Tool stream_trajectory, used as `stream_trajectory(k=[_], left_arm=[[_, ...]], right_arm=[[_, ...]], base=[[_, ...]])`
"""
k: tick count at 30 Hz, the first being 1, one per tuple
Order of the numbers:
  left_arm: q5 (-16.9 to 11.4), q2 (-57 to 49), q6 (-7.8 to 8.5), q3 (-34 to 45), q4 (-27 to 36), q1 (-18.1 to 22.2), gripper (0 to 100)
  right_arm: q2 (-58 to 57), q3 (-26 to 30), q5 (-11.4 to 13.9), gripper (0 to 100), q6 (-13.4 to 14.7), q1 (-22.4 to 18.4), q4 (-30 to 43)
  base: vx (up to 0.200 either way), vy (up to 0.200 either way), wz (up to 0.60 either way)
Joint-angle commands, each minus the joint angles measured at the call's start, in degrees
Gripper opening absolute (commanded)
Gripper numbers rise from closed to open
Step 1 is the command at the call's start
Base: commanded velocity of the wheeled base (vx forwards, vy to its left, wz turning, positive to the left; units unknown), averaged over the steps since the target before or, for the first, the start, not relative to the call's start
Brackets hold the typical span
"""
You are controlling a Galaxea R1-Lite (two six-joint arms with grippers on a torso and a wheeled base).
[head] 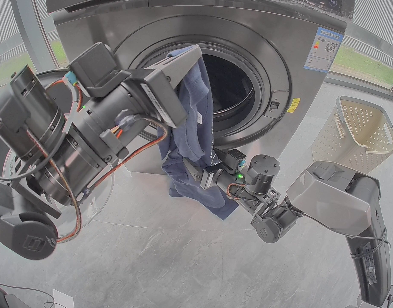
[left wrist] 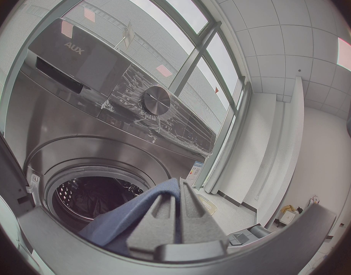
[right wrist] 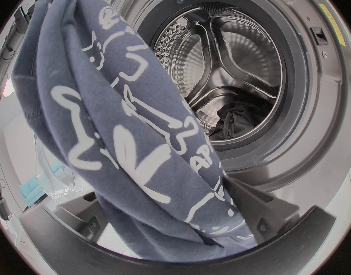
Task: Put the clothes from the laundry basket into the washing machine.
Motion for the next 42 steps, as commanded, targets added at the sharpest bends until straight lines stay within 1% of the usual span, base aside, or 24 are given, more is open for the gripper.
stream_trajectory(k=[1,6,8,11,12,13,14,16,19,21,24,28,29,30,31,32,33,34,35,37,42], left_arm=[[-0.02,-0.26,-0.10,0.01,-0.08,-0.01,0],[0.15,-0.17,-0.10,0.18,-0.08,0.69,0],[0.77,-0.17,-0.19,0.89,-0.08,1.48,0],[1.12,-0.17,0.07,2.82,0.09,5.97,0],[1.12,-0.17,0.07,3.26,0.09,6.67,0],[1.03,0.09,0.16,5.10,-0.08,8.69,0],[1.03,0.18,0.16,5.63,-0.26,9.13,0],[0.24,0.44,0.16,9.15,-0.43,10.98,0],[0.24,1.23,-0.10,13.45,-0.43,12.38,0],[0.24,2.29,-0.37,16.18,-0.43,12.47,0],[0.24,4.93,-0.10,20.66,-0.70,12.56,0],[0.42,9.23,-0.10,24.62,-3.95,12.38,0],[0.59,12.22,-0.19,25.93,-6.76,12.38,0],[0.59,12.84,-0.19,26.11,-7.29,12.38,0],[0.68,16.53,-0.01,26.90,-10.89,12.56,0],[0.95,18.81,-0.01,27.25,-13.18,12.56,0],[0.95,18.81,-0.01,27.25,-13.18,12.56,0],[1.03,23.12,0.25,28.13,-17.66,12.73,0],[0.95,24.35,0.51,28.22,-18.63,12.82,0],[0.77,27.34,0.87,28.31,-18.89,12.82,0],[0.24,30.06,0.69,27.43,-18.89,12.56,0]], right_arm=[[1.51,-1.41,0.01,0,-0.55,-0.06,-0.61],[1.86,-1.32,-0.07,0,-0.90,-0.23,-1.31],[1.16,-0.53,-0.07,0,-0.82,-0.41,-1.66],[-1.04,2.02,-0.07,0,-0.82,-1.82,-1.84],[-1.65,2.46,-0.07,0,-0.82,-1.90,-1.84],[-3.23,4.13,0.01,0,-0.73,-2.43,-2.19],[-3.76,4.84,0.01,0,-0.64,-2.61,-2.54],[-6.05,7.03,0.01,0,-0.64,-3.13,-3.59],[-9.21,9.05,0.10,0,-0.29,-3.49,-4.03],[-11.14,9.41,0.10,0,-0.11,-3.49,-3.86],[-12.73,9.41,0.01,0,0.06,-3.40,-3.68],[-13.52,9.41,-0.25,0,0.24,-2.96,-3.59],[-13.52,9.23,-0.43,0,0.24,-2.69,-3.59],[-13.52,9.23,-0.43,0,0.24,-2.69,-3.68],[-13.52,8.97,-0.51,0,0.33,-2.52,-3.59],[-13.52,8.79,-0.60,0,0.33,-2.26,-3.51],[-13.52,8.79,-0.60,0,0.33,-2.26,-3.51],[-13.78,8.61,-1.04,0,0.24,-1.99,-3.33],[-13.87,8.61,-1.13,0,0.24,-1.90,-3.24],[-14.22,8.17,-1.30,0,0.33,-1.82,-3.15],[-15.01,7.21,-1.48,0,0.33,-1.20,-2.72]], base=[[0.000,0.000,0.00],[0.000,0.000,0.00],[0.000,0.000,0.00],[0.000,0.000,0.00],[0.000,0.000,0.00],[0.000,0.000,0.00],[0.000,0.000,0.00],[0.000,0.000,0.00],[0.000,0.000,0.00],[0.000,0.000,0.00],[0.000,0.000,0.00],[0.000,0.000,0.00],[0.000,0.000,0.00],[0.000,0.000,0.00],[0.000,0.000,0.00],[0.000,0.000,0.00],[0.000,0.000,0.00],[0.000,0.000,0.00],[0.000,0.000,0.00],[0.000,0.000,0.00],[0.000,0.000,0.00]])
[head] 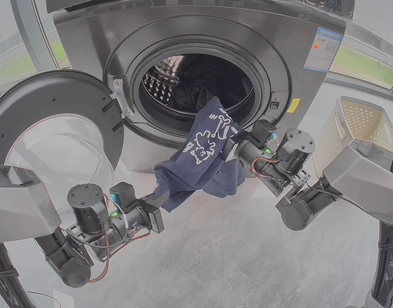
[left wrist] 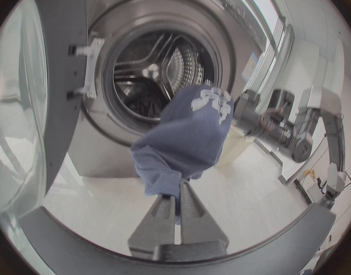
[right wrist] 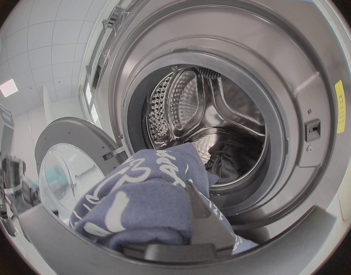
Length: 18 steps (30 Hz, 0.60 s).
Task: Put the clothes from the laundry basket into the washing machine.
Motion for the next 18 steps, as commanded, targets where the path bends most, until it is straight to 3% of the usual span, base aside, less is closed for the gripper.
stream_trajectory(k=[1,11,12,18], left_arm=[[-0.39,7.64,-0.02,-0.38,-0.78,-0.27,0],[-0.39,7.55,-0.20,-0.99,-0.78,-0.10,0],[-0.39,7.46,-0.20,-0.91,-0.78,-0.10,100],[-0.39,7.11,-0.02,4.89,-0.78,-1.24,100]], right_arm=[[-1.68,-1.17,-0.36,0,0.06,0.99,0.62],[-1.59,-1.26,-0.36,0,0.06,1.34,0.80],[-1.50,-1.26,-0.36,0,0.06,1.34,0.80],[-0.98,-2.93,-0.36,0,0.06,1.25,1.41]], base=[[0.000,0.000,0.00],[0.000,0.000,0.00],[0.000,0.000,0.00],[0.000,0.000,0.00]])
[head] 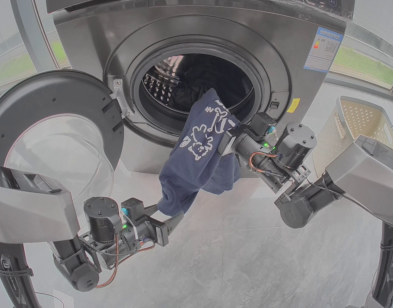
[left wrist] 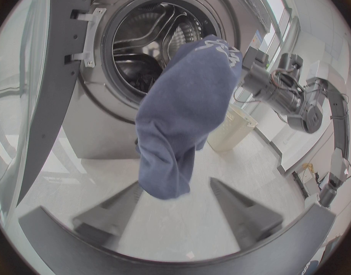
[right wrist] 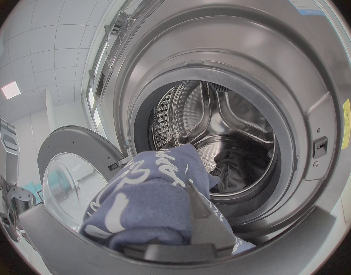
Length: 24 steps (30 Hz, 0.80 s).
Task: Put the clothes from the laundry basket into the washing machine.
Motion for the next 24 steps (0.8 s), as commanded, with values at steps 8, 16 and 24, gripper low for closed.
stream_trajectory(k=[8,16,24], left_arm=[[-3.91,-4.86,0.29,6.49,-0.11,-2.14,100],[-5.84,-8.11,0.11,-1.60,-0.02,-0.56,100],[-6.55,-1.60,0.29,-10.57,-0.02,-0.56,100]], right_arm=[[1.83,-3.15,-0.77,0,0.01,0.05,1.26],[2.45,-2.63,-1.48,0,0.01,1.80,1.26],[2.45,-2.63,-1.57,0,0.01,2.68,1.26]], base=[[0.000,0.000,0.00],[0.000,0.000,0.00],[0.000,0.000,0.00]])
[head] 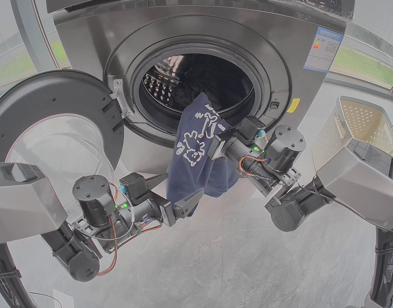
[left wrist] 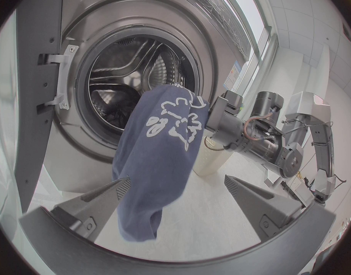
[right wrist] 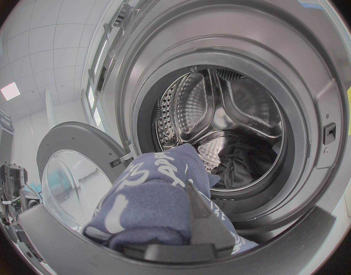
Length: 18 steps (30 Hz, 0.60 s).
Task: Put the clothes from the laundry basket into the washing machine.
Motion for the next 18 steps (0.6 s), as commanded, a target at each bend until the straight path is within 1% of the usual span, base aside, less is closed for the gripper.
stream_trajectory(k=[1,5,6,8,11,14,18], left_arm=[[-0.23,5.07,0.14,-5.41,-0.05,0.10,100],[-0.23,7.18,0.14,-7.87,-0.05,-0.17,100],[-0.14,8.76,0.14,-9.37,-0.05,-0.34,100],[-0.06,10.60,0.32,-11.12,-0.05,-0.34,100],[0.12,13.33,0.93,-13.32,-0.05,-0.26,100],[0.38,15.17,1.02,-15.25,0.12,-0.08,100],[1.00,17.55,1.02,-18.51,0.12,0.18,100]], right_arm=[[0.22,0.17,-0.01,0,0.01,0.85,-0.08],[0.13,0.17,-0.53,0,0.01,1.37,0.00],[0.13,0.17,-1.24,0,0.01,2.08,0.18],[-0.14,0.26,-1.59,0,0.01,2.69,0.09],[-0.40,1.13,-1.68,0,0.01,3.48,0.18],[-0.57,1.93,-1.76,0,0.01,4.19,0.27],[-0.66,2.36,-3.08,0,0.01,4.54,0.27]], base=[[0.000,0.000,0.00],[0.000,0.000,0.00],[0.000,0.000,0.00],[0.000,0.000,0.00],[0.000,0.000,0.00],[0.000,0.000,0.00],[0.000,0.000,0.00]])
